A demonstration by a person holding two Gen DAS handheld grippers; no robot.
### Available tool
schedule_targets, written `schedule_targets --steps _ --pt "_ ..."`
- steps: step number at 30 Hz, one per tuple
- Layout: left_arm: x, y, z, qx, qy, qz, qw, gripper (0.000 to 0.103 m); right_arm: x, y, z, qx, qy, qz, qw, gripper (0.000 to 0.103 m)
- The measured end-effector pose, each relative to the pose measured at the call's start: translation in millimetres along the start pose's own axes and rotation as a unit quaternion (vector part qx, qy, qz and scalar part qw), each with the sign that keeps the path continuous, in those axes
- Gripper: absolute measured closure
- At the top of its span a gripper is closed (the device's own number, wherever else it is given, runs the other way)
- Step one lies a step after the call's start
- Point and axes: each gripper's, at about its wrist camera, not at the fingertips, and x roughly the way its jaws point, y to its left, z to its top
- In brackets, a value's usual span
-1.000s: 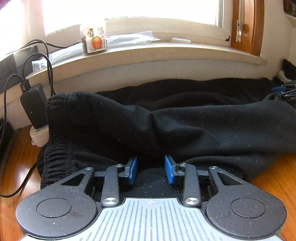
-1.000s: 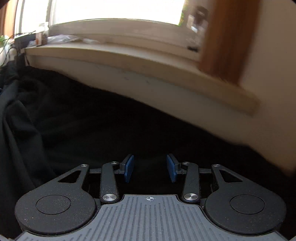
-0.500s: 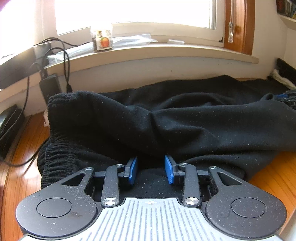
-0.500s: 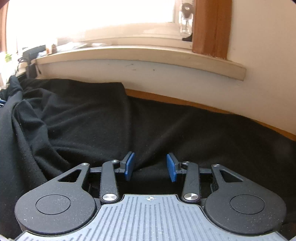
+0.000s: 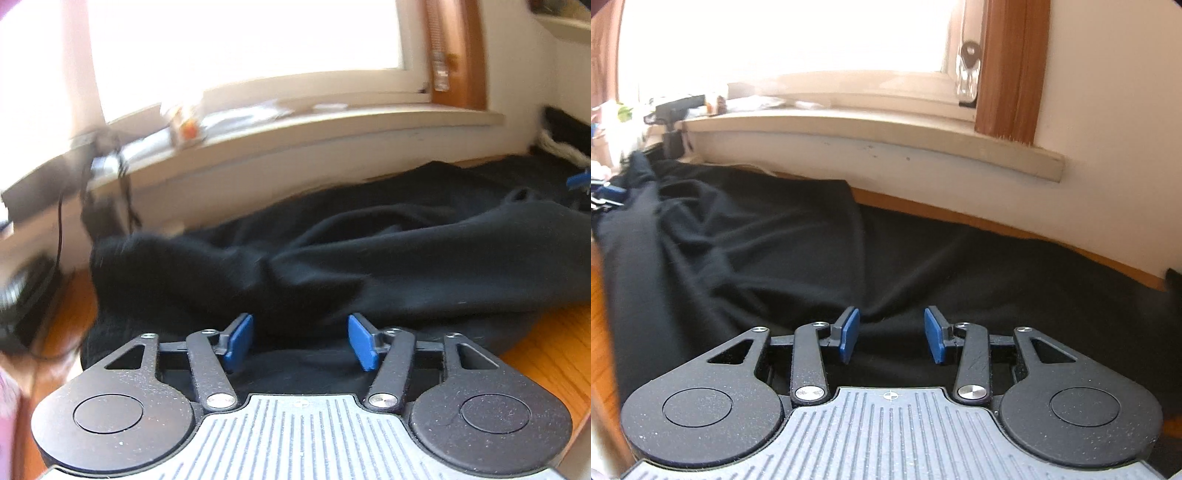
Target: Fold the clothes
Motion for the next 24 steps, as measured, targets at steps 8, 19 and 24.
schedule_targets --steps 8,19,24 --pt "-6 -53 0 0.082 -0.016 -0.017 0.9963 0.030 -53 21 -31 -0.002 0.017 0.010 1.000 0.062" --pt "-4 -87 -2 0.152 -0.028 -0.025 0.9876 0.030 -65 51 -48 -0.002 0.023 0.038 0.999 0.061" --pt "4 -93 4 0.154 -0.034 -0.041 0.9867 0.040 -67 64 -41 -0.015 0.015 0.052 0.998 0.061"
